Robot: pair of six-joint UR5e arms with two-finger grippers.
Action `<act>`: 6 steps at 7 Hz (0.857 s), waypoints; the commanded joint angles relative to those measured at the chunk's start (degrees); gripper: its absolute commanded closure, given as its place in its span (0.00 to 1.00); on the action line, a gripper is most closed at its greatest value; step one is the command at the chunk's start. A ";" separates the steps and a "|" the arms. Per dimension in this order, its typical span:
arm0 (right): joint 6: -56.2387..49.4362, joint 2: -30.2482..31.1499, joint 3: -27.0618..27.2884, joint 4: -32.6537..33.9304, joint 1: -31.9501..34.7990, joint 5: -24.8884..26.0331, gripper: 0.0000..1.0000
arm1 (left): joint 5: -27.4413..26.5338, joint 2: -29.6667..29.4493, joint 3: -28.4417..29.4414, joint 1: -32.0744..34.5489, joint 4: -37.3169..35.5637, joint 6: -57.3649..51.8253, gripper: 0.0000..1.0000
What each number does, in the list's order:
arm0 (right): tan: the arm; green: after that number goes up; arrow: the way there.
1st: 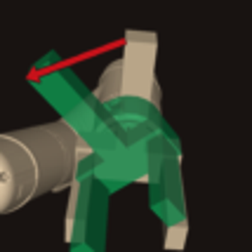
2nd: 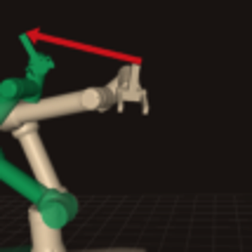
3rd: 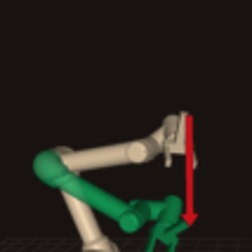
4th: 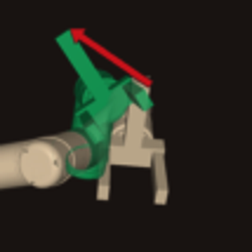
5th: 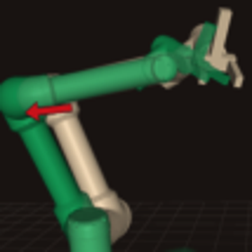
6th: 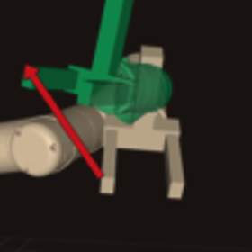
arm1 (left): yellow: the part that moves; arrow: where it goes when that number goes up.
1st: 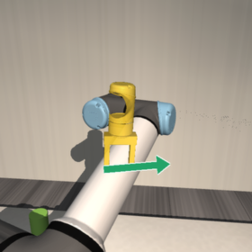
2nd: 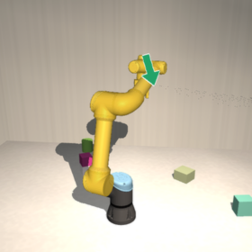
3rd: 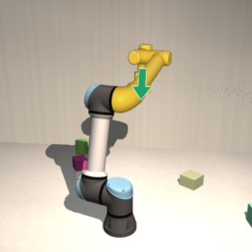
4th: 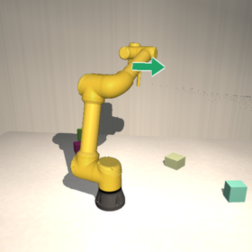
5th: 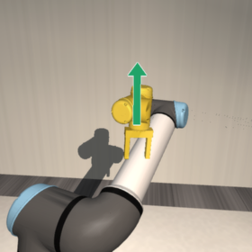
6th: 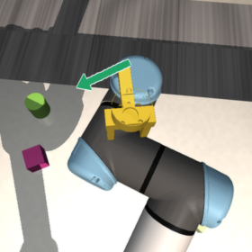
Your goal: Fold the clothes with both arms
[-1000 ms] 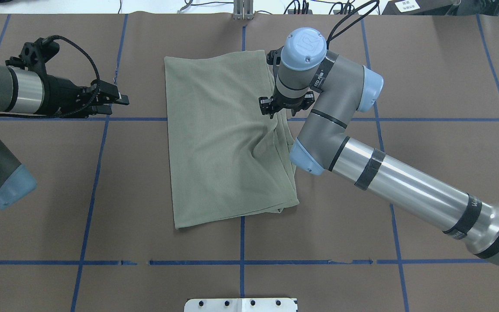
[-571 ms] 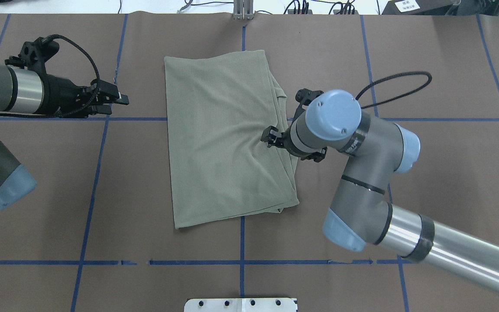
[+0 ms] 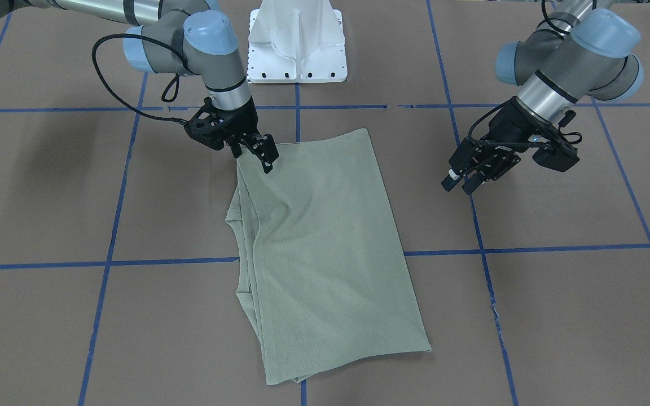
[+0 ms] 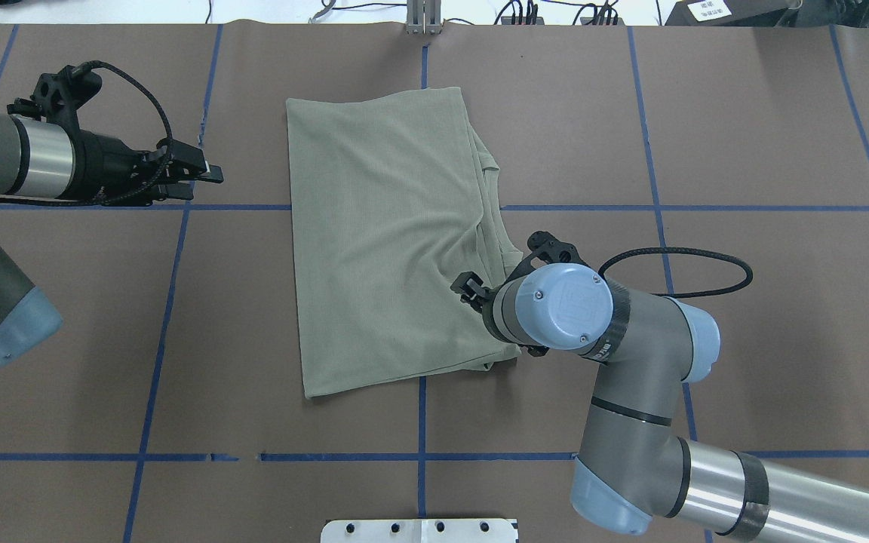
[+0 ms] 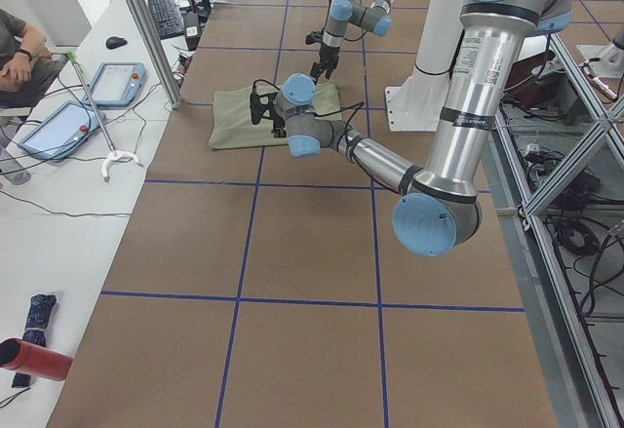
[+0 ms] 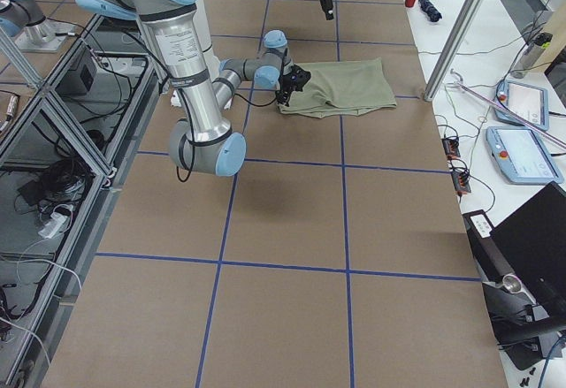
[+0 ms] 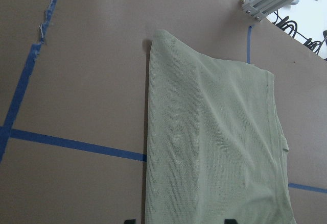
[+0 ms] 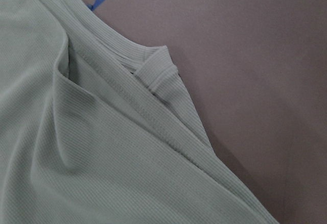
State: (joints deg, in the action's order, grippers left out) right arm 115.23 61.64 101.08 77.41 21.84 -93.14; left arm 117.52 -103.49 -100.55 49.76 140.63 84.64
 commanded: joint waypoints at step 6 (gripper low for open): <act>1.75 0.32 -2.03 -0.07 -1.98 0.33 0.04 | -0.18 0.13 -0.09 -0.01 0.00 0.00 0.35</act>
State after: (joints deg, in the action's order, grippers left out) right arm 116.98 62.05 99.25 77.35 19.93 -92.80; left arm 117.34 -103.36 -100.63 49.74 140.62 84.64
